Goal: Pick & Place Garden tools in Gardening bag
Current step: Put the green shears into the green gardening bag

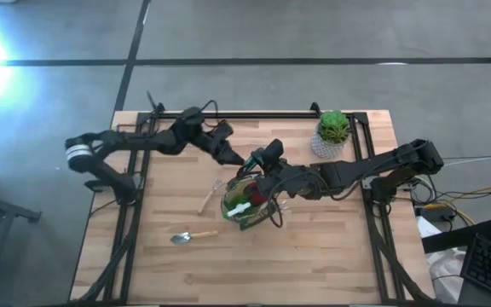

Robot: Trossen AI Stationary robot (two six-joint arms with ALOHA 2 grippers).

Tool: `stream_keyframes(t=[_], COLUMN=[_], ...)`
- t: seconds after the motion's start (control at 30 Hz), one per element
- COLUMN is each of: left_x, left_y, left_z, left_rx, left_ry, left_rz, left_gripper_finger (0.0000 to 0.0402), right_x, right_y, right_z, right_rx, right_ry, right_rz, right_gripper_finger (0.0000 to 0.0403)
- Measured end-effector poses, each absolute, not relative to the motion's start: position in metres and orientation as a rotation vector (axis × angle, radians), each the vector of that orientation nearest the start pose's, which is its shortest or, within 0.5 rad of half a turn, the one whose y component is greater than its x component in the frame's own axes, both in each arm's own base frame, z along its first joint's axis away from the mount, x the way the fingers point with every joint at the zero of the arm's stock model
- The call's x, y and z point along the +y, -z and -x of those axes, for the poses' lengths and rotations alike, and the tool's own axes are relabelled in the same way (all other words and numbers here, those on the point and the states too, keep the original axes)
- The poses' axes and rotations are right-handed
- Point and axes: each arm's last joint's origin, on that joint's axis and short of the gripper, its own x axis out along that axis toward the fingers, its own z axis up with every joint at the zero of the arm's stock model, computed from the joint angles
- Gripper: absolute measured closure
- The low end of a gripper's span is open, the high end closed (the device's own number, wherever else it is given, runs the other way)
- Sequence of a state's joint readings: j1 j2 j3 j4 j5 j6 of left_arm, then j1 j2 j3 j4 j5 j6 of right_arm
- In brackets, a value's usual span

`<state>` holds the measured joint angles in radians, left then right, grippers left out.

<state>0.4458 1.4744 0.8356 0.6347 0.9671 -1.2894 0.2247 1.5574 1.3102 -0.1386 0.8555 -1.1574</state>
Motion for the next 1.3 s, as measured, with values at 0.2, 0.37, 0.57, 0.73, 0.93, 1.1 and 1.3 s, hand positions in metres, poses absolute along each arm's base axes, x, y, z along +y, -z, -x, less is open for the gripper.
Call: stream_keyframes(t=[0.2, 0.37, 0.57, 0.73, 0.93, 1.1, 1.3], left_x=[0.121, 0.122, 0.122, 0.121, 0.120, 0.119, 0.119], left_y=[-0.267, -0.266, -0.273, -0.285, -0.292, -0.293, -0.292], left_z=[-0.311, -0.315, -0.318, -0.320, -0.320, -0.319, -0.319], left_rx=[0.391, 0.431, 0.442, 0.444, 0.489, 0.501, 0.502], left_ry=[0.498, 0.531, 0.565, 0.611, 0.669, 0.683, 0.682], left_rz=[1.271, 1.292, 1.285, 1.256, 1.262, 1.261, 1.262], left_gripper_finger=[0.0216, 0.0216, 0.0216, 0.0216, 0.0216, 0.0216, 0.0216], right_x=[0.062, 0.062, 0.062, 0.062, 0.062, 0.062, 0.062], right_y=[-0.333, -0.332, -0.330, -0.329, -0.328, -0.327, -0.323], right_z=[-0.344, -0.345, -0.345, -0.345, -0.345, -0.345, -0.343], right_rx=[0.666, 0.674, 0.677, 0.682, 0.682, 0.686, 0.698], right_ry=[0.345, 0.336, 0.330, 0.329, 0.329, 0.329, 0.291], right_rz=[1.330, 1.353, 1.358, 1.349, 1.338, 1.338, 1.319], right_gripper_finger=[0.0389, 0.0389, 0.0389, 0.0389, 0.0389, 0.0389, 0.0389])
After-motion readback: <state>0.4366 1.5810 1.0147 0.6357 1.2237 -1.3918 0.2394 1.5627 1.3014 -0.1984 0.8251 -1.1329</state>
